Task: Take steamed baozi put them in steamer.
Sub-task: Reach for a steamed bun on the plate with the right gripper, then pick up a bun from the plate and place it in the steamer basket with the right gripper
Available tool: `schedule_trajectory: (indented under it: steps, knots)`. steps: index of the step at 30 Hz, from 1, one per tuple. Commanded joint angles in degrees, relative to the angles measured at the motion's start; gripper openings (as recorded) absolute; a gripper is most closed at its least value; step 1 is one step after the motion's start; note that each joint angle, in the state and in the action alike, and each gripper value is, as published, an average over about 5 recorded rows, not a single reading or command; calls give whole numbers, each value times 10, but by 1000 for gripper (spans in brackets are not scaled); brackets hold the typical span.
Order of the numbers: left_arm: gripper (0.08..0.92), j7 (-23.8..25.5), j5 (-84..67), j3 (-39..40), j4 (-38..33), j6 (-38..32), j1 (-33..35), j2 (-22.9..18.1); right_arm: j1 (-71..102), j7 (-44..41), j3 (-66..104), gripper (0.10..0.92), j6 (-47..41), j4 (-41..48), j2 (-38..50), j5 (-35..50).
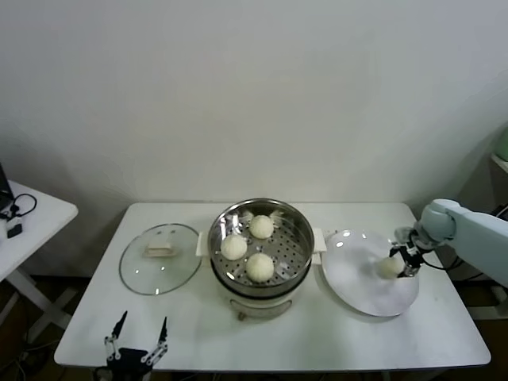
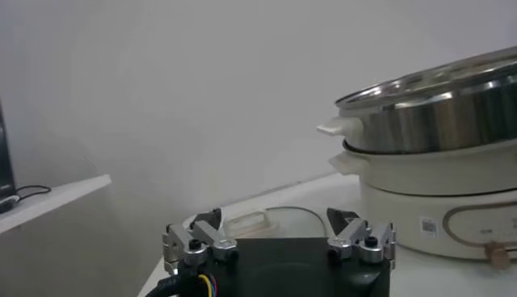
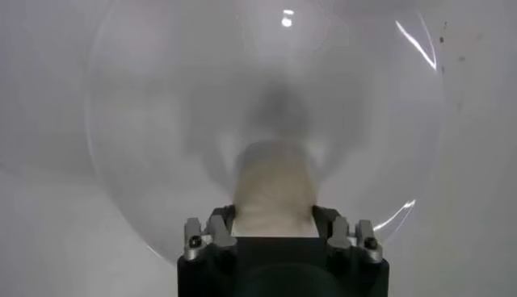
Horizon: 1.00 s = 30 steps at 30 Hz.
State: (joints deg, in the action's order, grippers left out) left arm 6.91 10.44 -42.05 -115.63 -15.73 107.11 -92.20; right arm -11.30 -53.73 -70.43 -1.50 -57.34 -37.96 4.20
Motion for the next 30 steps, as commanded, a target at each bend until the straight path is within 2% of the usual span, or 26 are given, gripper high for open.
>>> schedule_trajectory:
  steps: [1,6,16,22,30]
  knots:
    - [823,-1,0,-1,0,-1,1,-28,-4,-5,3,622,0,-6,3,1]
    - [823,-1,0,0,-2,-2,1,-28,-96,-16,-75,588,-4,-62,27,53]
    - [823,0,-1,3,-7,1,1,-28,-502,-41,-349,585,-48,-281,18,318]
    - [823,1,-1,5,-8,2,2,-28,-571,-37,-288,585,-98,-349,-26,422]
    - [823,1,-1,7,-8,2,1,-28,-484,32,-174,585,-161,-387,-97,429]
